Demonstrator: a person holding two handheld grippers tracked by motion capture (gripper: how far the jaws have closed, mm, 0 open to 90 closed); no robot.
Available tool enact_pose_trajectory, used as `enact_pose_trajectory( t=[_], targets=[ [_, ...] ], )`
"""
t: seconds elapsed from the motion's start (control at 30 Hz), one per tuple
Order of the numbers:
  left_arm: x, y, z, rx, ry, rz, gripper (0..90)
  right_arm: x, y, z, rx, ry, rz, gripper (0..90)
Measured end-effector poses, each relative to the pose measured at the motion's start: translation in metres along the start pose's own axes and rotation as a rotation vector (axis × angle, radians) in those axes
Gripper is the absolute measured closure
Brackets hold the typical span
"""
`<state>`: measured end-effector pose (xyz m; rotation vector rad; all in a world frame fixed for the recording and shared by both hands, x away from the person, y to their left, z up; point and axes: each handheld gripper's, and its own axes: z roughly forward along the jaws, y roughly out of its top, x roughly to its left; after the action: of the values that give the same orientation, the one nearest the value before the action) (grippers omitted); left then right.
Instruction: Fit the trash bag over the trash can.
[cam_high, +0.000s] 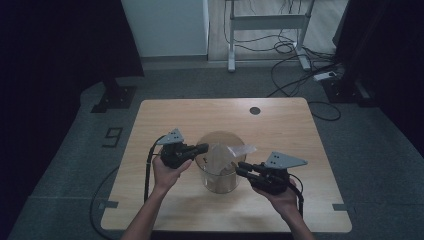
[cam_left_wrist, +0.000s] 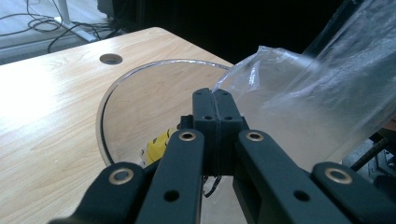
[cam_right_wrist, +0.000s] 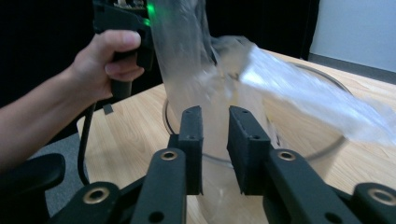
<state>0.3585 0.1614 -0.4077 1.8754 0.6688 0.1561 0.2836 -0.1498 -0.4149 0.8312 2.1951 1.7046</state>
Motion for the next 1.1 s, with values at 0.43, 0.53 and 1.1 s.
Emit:
enact_pose_trajectory(
  t=[0.43,0.53,1.1],
  targets=[
    [-0.004,-0.003,0.002,0.006,-0.002,0.014,90.0,-0.005,0.021,0.028,-0.042,-0.067,-0.006,72.4],
    [-0.003,-0.003,0.001,0.005,-0.001,0.012,90.0,-0.013,0.026,0.029,-0.048,-0.068,0.015,72.7],
    [-0.006,-0.003,0.007,0.010,-0.008,0.011,90.0,-0.014,0.025,0.051,0.064,-0.056,-0.023,61.5]
  ],
)
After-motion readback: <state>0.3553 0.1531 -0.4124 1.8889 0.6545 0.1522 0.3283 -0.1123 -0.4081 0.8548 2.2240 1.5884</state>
